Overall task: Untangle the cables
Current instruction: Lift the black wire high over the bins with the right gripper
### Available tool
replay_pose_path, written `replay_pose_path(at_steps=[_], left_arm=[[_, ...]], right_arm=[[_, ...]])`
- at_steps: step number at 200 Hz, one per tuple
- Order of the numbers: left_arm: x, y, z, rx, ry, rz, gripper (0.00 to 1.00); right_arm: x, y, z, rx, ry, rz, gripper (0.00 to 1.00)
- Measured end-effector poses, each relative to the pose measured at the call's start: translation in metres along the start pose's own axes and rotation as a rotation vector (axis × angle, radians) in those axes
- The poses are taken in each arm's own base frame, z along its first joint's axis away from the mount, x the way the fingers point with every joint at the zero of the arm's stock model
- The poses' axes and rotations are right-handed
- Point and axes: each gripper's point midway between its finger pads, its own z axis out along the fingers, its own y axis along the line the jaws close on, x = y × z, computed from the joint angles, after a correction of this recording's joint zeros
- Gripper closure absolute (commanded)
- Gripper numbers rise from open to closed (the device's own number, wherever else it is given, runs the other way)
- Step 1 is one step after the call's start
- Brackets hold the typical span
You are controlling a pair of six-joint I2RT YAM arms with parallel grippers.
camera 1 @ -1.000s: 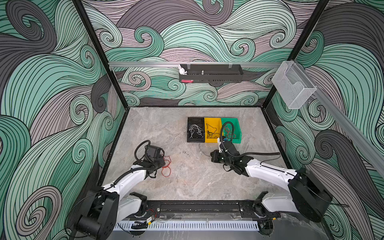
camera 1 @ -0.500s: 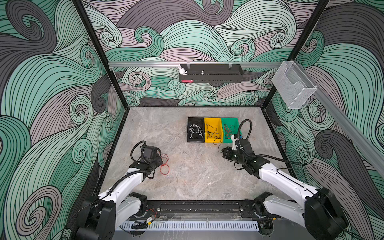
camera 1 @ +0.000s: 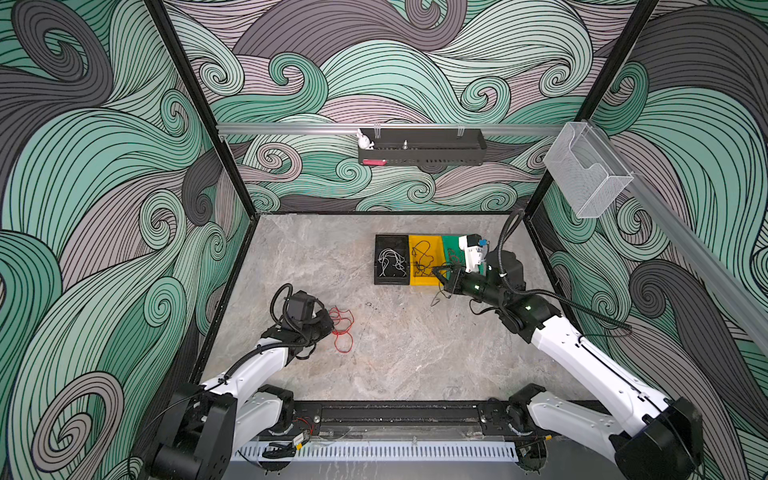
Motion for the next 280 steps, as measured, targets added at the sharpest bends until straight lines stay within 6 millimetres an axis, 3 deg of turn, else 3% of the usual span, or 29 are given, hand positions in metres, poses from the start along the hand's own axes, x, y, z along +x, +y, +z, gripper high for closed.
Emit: replay_pose_path(at_steps=[34, 76, 116, 147, 174, 255, 280], left_arm=[[0.004, -0.009, 0.001, 0.050, 0.012, 0.010, 0.98], [0.014, -0.002, 0.004, 0.048, 0.035, -0.004, 0.98], [0.018, -0.006, 0.007, 0.066, 0.048, -0.001, 0.97], [0.023, -0.011, 0.011, 0.081, 0.069, 0.003, 0.98], [0.027, -0.016, 0.013, 0.095, 0.079, 0.013, 0.98], [0.034, -0.012, 0.023, 0.077, 0.109, 0.014, 0.98], [0.034, -0.013, 0.023, 0.080, 0.109, 0.017, 0.97]], right_arm=[[-0.032, 0.019, 0.012, -0.039, -0.020, -0.029, 0.99], [-0.085, 0.024, 0.022, -0.036, -0.091, -0.075, 0.99], [-0.116, 0.002, 0.044, -0.024, -0.120, -0.070, 1.00], [-0.119, -0.028, 0.072, -0.021, -0.083, -0.005, 1.00], [-0.112, -0.033, 0.086, -0.040, -0.045, 0.031, 1.00], [-0.158, 0.013, 0.072, -0.145, -0.128, -0.031, 1.00], [-0.161, 0.015, 0.071, -0.148, -0.135, -0.040, 1.00]])
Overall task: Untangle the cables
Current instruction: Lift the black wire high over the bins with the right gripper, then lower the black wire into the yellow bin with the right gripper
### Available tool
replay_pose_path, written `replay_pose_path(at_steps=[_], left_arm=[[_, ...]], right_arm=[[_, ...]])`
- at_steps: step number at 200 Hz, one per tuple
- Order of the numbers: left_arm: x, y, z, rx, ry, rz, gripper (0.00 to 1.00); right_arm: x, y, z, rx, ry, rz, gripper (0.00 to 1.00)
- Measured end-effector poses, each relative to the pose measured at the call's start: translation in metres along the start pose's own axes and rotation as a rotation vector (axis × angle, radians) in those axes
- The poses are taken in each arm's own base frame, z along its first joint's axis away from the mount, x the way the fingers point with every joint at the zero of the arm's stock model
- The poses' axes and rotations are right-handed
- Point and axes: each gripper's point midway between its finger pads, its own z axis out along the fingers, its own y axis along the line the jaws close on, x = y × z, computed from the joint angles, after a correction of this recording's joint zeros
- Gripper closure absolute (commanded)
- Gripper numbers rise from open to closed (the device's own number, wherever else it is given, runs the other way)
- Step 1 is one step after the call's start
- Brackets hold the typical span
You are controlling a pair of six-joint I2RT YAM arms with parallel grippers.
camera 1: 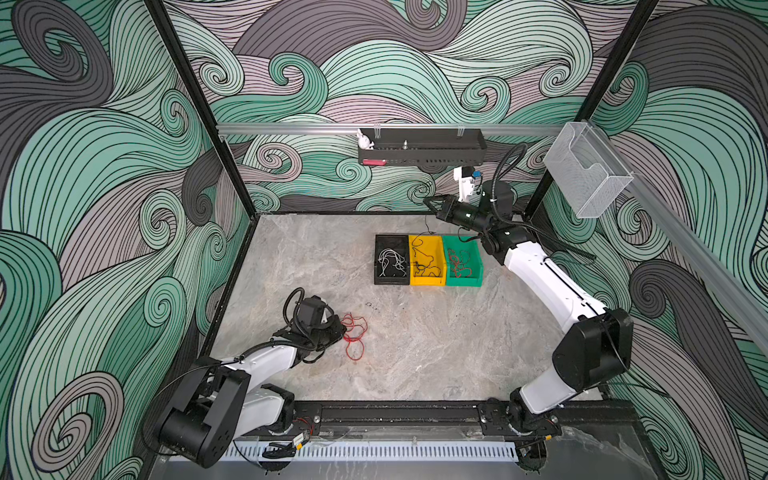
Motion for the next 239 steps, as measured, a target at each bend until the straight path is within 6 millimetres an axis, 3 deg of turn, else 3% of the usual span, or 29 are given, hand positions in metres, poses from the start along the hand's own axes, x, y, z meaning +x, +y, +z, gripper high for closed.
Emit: replay_pose_path(at_steps=[27, 77, 117, 214, 239], left_arm=[[0.000, 0.000, -0.001, 0.001, -0.001, 0.001, 0.97], [-0.001, -0.003, -0.004, 0.008, -0.009, 0.004, 0.97], [-0.001, -0.002, -0.003, 0.007, -0.007, 0.004, 0.97], [-0.001, -0.003, -0.003, 0.010, -0.006, 0.005, 0.97], [-0.001, -0.003, -0.004, 0.011, -0.007, 0.005, 0.97]], right_arm=[[0.014, -0.016, 0.006, 0.025, 0.026, 0.014, 1.00], [0.068, -0.072, 0.015, 0.129, 0.119, 0.089, 1.00], [0.088, -0.100, 0.024, 0.187, 0.159, 0.103, 1.00], [0.163, -0.182, 0.030, 0.451, 0.354, 0.184, 0.98], [0.169, -0.199, 0.033, 0.522, 0.375, 0.182, 0.97]])
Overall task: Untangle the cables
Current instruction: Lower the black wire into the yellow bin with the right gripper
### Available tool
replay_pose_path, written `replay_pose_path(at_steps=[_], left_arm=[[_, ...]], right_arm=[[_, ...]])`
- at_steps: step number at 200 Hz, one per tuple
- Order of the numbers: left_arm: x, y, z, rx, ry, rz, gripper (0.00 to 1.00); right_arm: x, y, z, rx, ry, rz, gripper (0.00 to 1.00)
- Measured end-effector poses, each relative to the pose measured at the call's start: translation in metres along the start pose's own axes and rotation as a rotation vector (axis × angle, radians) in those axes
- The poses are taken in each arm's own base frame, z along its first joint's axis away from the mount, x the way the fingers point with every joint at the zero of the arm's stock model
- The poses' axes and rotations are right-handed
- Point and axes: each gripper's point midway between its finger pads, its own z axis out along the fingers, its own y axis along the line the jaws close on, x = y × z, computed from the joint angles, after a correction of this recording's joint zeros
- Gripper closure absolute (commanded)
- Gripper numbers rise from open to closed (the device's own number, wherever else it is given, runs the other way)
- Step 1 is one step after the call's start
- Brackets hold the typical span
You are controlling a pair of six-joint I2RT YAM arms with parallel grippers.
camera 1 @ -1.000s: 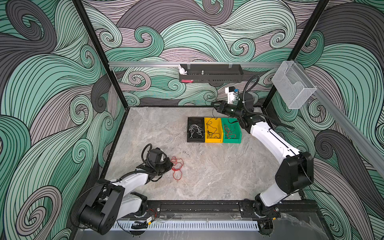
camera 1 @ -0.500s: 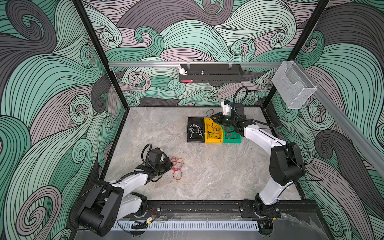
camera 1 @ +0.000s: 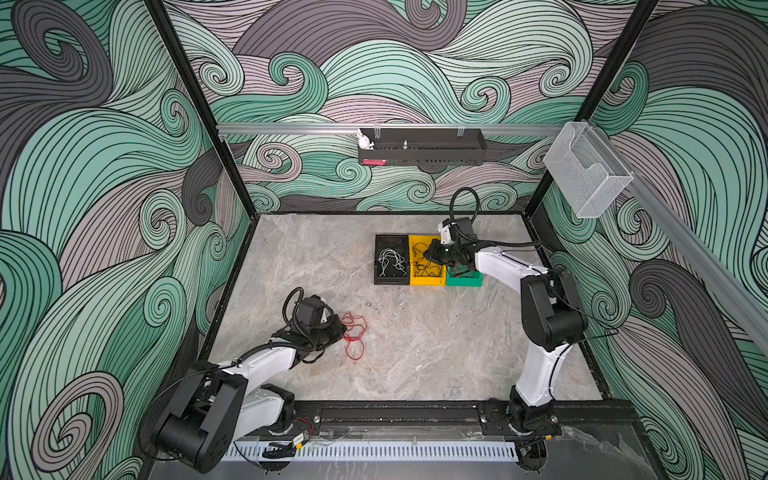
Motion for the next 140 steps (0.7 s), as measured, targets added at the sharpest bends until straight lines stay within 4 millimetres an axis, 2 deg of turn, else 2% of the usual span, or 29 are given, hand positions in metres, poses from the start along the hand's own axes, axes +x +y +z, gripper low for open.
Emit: replay_pose_path(at_steps=[37, 53, 92, 120, 140], left_arm=[[0.000, 0.000, 0.000, 0.001, 0.000, 0.000, 0.97], [0.001, -0.001, 0.000, 0.002, 0.003, 0.004, 0.97], [0.004, -0.003, 0.001, 0.006, 0.010, 0.012, 0.97], [0.006, -0.005, 0.001, 0.010, 0.016, 0.020, 0.97], [0.007, -0.006, 0.001, 0.013, 0.021, 0.024, 0.97]], right_arm=[[-0.009, 0.000, 0.011, 0.032, 0.000, -0.017, 0.92], [-0.010, 0.008, 0.012, 0.029, 0.003, -0.033, 0.78], [-0.005, 0.016, 0.011, 0.041, 0.010, -0.076, 0.64], [-0.005, 0.015, -0.003, 0.062, -0.002, -0.100, 0.57], [-0.008, 0.021, -0.028, 0.063, -0.034, -0.126, 0.53]])
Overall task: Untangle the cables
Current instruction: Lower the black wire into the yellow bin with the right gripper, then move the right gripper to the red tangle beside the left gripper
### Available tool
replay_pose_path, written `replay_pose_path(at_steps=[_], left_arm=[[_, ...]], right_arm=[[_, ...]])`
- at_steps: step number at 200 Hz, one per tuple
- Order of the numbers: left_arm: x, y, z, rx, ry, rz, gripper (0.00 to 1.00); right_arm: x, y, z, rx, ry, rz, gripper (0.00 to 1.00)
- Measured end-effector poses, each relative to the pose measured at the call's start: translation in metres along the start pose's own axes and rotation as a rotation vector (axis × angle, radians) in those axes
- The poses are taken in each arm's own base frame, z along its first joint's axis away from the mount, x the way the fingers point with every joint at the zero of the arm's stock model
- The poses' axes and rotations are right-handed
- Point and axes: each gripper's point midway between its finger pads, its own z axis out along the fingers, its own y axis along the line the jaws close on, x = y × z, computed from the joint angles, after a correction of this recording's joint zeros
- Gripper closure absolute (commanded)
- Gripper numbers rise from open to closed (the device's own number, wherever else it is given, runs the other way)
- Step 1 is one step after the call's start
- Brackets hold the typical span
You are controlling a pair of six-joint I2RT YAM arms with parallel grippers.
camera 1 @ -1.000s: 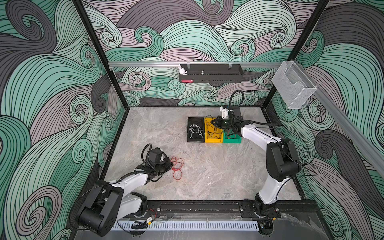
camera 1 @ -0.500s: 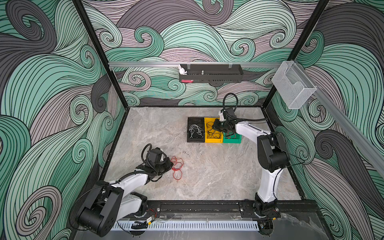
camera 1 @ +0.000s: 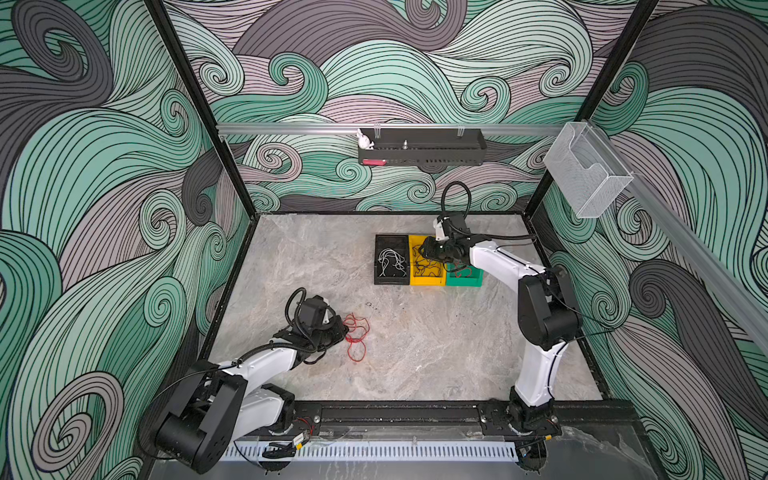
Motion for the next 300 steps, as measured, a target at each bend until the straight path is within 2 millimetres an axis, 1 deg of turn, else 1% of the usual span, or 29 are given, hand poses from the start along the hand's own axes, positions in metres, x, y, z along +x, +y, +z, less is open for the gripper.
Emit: replay_pose_path(at_steps=[30, 43, 58, 67, 76, 87, 99, 123, 136, 150, 163, 170, 175, 194, 213, 238, 263, 278, 300], left_arm=[[0.004, -0.005, 0.001, 0.013, 0.012, 0.018, 0.96], [0.006, -0.010, 0.001, 0.023, 0.017, 0.030, 0.96], [0.006, -0.019, 0.001, 0.041, 0.019, 0.049, 0.96], [0.006, -0.024, 0.002, 0.051, 0.022, 0.060, 0.96], [0.007, -0.029, 0.003, 0.059, 0.027, 0.071, 0.96], [0.010, -0.034, 0.006, 0.064, 0.038, 0.085, 0.96], [0.013, -0.037, 0.010, 0.065, 0.053, 0.097, 0.96], [0.022, -0.040, 0.018, 0.059, 0.084, 0.118, 0.95], [0.026, -0.042, 0.022, 0.059, 0.096, 0.127, 0.94], [0.029, -0.042, 0.024, 0.059, 0.106, 0.131, 0.92], [0.031, -0.045, 0.027, 0.061, 0.112, 0.136, 0.90], [0.031, -0.046, 0.028, 0.063, 0.116, 0.139, 0.88], [0.031, -0.047, 0.029, 0.065, 0.116, 0.140, 0.83], [0.032, -0.051, 0.029, 0.077, 0.115, 0.145, 0.72], [0.033, -0.052, 0.029, 0.080, 0.117, 0.147, 0.66], [0.030, -0.057, 0.024, 0.095, 0.102, 0.152, 0.64], [0.026, -0.064, 0.016, 0.118, 0.080, 0.159, 0.64], [0.024, -0.067, 0.012, 0.128, 0.069, 0.163, 0.64], [0.023, -0.069, 0.010, 0.133, 0.060, 0.165, 0.64]], right_arm=[[-0.018, 0.016, -0.044, -0.026, -0.084, -0.054, 0.52], [-0.021, 0.023, -0.060, -0.043, -0.113, -0.078, 0.52], [-0.015, 0.026, -0.073, -0.059, -0.119, -0.098, 0.52], [-0.005, 0.026, -0.077, -0.066, -0.109, -0.107, 0.52], [0.009, 0.024, -0.079, -0.072, -0.090, -0.111, 0.52], [0.028, 0.024, -0.078, -0.079, -0.057, -0.115, 0.52], [0.056, 0.026, -0.074, -0.100, -0.005, -0.124, 0.52], [0.113, 0.040, -0.064, -0.154, 0.106, -0.143, 0.52], [0.140, 0.048, -0.059, -0.178, 0.157, -0.158, 0.52], [0.166, 0.056, -0.055, -0.205, 0.204, -0.177, 0.52], [0.182, 0.064, -0.053, -0.225, 0.236, -0.191, 0.52], [0.189, 0.068, -0.052, -0.236, 0.245, -0.200, 0.52], [0.192, 0.070, -0.050, -0.242, 0.252, -0.205, 0.51], [0.207, 0.080, -0.046, -0.266, 0.273, -0.229, 0.49], [0.219, 0.090, -0.041, -0.284, 0.292, -0.251, 0.49], [0.235, 0.100, -0.036, -0.301, 0.318, -0.289, 0.49], [0.249, 0.101, -0.028, -0.279, 0.340, -0.337, 0.49], [0.253, 0.099, -0.024, -0.256, 0.343, -0.366, 0.50], [0.252, 0.097, -0.019, -0.229, 0.333, -0.404, 0.51]])
